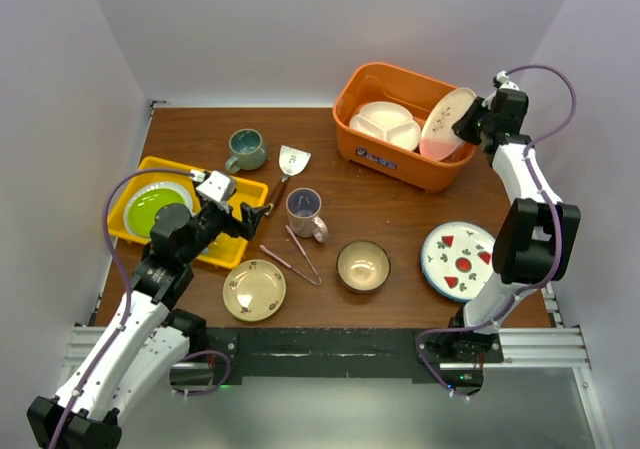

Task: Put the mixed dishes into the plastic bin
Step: Place the plate in the plastic bin.

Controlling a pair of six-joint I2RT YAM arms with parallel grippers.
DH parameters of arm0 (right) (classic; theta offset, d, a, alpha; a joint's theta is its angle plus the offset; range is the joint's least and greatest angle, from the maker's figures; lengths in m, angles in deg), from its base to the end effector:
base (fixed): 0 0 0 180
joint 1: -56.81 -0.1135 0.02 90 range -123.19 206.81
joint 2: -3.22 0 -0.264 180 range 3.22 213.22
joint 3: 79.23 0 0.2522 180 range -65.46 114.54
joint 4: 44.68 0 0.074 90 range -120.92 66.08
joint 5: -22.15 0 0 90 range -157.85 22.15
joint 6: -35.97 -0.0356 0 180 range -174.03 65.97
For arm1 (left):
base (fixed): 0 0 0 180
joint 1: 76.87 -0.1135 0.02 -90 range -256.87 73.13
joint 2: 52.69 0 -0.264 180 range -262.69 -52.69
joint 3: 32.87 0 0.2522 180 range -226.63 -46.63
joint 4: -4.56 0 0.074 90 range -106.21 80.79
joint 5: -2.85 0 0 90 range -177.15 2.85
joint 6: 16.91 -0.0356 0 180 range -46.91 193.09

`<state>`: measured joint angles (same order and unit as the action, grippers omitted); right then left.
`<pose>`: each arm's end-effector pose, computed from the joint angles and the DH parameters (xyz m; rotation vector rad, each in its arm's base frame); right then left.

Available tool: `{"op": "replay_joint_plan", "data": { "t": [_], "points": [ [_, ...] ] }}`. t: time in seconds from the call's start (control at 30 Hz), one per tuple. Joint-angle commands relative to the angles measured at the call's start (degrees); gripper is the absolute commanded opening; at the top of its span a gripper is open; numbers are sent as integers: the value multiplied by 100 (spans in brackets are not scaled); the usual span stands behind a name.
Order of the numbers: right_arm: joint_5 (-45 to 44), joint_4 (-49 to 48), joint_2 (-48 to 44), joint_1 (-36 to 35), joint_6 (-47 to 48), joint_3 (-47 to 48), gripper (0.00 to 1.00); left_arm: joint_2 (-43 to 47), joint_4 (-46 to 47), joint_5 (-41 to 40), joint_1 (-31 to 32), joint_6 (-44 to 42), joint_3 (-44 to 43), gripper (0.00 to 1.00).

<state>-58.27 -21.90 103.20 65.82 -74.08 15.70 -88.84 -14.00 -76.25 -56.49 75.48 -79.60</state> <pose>0.4093 -0.0589 0.3004 0.4159 2.0194 0.2912 0.1501 -0.0629 0.3004 0.4106 1.6794 -0.4569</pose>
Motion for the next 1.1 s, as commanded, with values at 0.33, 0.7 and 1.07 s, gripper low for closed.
{"op": "replay_joint_plan", "data": {
  "t": [0.33, 0.7, 1.07],
  "points": [
    [-62, -787, 12, 12, -16, 119, 18, 2, 278, 62, 1, -2, 19, 88],
    [8, -761, 267, 12, -7, 110, 22, -7, 278, 88, 1, -2, 27, 89],
    [88, -735, 434, 12, -7, 92, 25, -16, 278, 97, 1, -2, 19, 89]
  ]
}}
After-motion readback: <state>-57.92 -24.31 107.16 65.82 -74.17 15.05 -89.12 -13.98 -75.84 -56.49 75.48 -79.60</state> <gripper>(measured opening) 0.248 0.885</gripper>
